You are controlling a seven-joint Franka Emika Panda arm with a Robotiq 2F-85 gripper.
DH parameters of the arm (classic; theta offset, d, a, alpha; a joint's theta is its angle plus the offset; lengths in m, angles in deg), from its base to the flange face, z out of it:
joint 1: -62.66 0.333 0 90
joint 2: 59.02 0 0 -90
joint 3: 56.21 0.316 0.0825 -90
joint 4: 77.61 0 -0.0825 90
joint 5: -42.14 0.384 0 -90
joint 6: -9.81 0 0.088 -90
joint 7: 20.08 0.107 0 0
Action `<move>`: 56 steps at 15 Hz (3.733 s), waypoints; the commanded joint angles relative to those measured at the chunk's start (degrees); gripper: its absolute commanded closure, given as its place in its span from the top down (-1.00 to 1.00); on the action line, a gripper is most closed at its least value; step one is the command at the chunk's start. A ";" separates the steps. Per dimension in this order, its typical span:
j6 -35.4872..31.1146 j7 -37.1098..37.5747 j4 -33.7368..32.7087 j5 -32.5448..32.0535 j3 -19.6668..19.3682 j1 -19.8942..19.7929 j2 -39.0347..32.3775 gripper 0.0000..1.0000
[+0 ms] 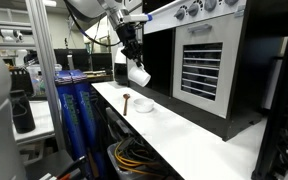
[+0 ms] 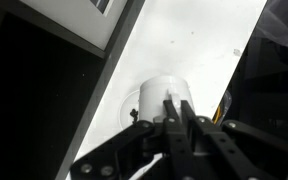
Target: Lift the white cup and empty its contents into the bowl
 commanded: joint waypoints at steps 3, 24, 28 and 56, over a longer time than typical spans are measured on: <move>-9.86 -1.85 9.86 6.15 -4.71 -0.67 8.47 -0.96; -21.53 -1.91 19.06 10.38 -11.82 -1.11 13.73 -0.96; -21.86 -1.86 19.70 10.95 -12.75 -1.30 14.03 -0.96; -36.47 -11.19 28.47 22.89 -30.76 0.39 16.63 -0.96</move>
